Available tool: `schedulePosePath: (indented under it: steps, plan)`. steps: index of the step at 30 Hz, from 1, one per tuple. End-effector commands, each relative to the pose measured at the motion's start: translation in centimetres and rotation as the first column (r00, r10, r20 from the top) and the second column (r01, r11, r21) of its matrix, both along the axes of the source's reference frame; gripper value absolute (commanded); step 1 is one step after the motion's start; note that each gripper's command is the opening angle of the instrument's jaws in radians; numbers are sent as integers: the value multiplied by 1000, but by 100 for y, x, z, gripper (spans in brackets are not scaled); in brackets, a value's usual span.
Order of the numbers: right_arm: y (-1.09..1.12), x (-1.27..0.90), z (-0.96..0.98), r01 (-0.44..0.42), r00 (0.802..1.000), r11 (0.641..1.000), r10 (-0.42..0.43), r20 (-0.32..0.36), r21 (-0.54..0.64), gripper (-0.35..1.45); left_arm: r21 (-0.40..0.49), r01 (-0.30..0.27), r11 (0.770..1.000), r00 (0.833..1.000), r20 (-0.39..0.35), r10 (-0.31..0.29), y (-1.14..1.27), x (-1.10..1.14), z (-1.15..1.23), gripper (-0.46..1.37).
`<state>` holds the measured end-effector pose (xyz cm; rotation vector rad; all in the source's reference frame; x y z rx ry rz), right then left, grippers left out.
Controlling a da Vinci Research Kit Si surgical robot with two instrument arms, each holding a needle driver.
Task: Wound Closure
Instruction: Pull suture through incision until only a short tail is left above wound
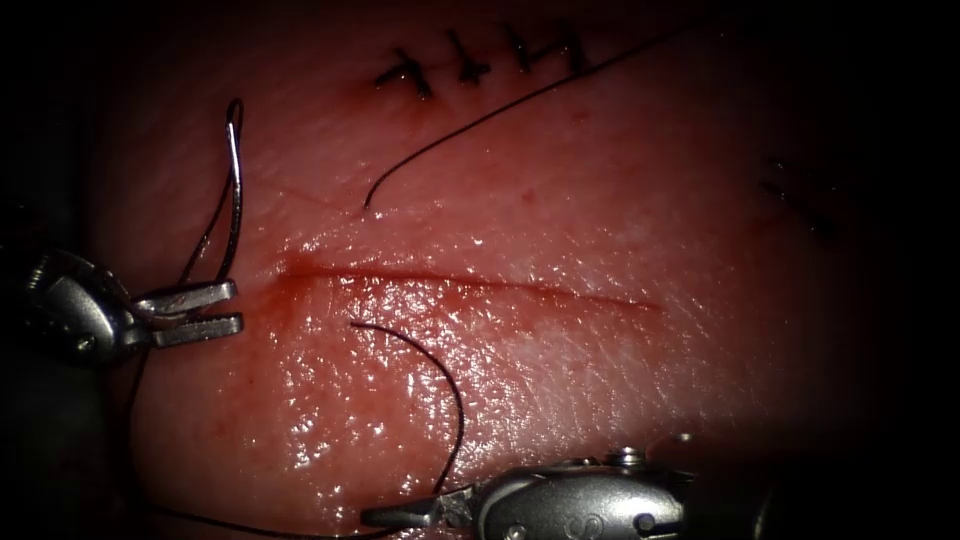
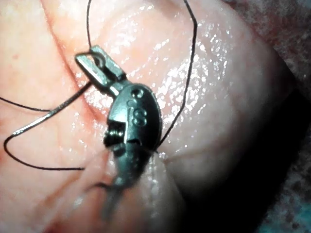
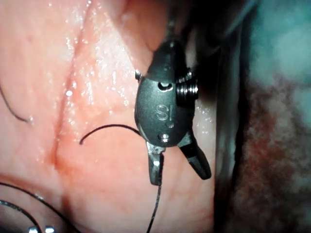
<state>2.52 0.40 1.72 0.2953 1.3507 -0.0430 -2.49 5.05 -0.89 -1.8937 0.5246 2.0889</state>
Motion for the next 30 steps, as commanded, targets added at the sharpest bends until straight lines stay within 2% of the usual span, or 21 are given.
schedulePosePath:
  steps: [1, 5, 10, 15, 16, 19, 22, 25, 30]
  plan:
    - [0, -4, -1, 10, 1000, 1000, -10, -10, 6, 137, 1, -5, 1000, 1000, -1, 5, 0, 0, 0, -35]
    - [-2, -31, -18, 20, 999, 1000, -19, -36, 18, 135, 1, -5, 1000, 1000, -2, 5, 1, 0, 0, -35]
    - [6, -63, -32, 41, 998, 999, -40, -41, 19, 122, 1, -4, 1000, 1000, -3, 4, 0, 2, 0, -35]
    - [28, -94, -33, -3, 998, 999, 6, -67, 36, 128, -3, -7, 1000, 1000, -5, 7, 0, 3, 0, -35]
    - [34, -103, -33, -27, 996, 999, 30, -82, 30, 122, -2, -5, 1000, 1000, -6, 5, 1, 4, 0, -35]
    - [44, -110, -29, -59, 993, 998, 56, -99, -20, 114, -1, -6, 1000, 1000, -6, 6, 1, 4, 0, -35]
    - [62, -108, -13, -84, 994, 994, 78, -78, -73, 107, 0, -5, 1000, 1000, -6, 5, 2, 4, 0, -35]
    - [85, -103, 20, -77, 994, 991, 68, -85, -107, 105, -3, 4, 1000, 1000, -3, -4, 1, 2, -1, -35]
    - [112, -86, 70, -112, 993, 985, 104, -62, -134, 120, -5, 2, 1000, 1000, -3, -2, -3, 4, -3, -35]
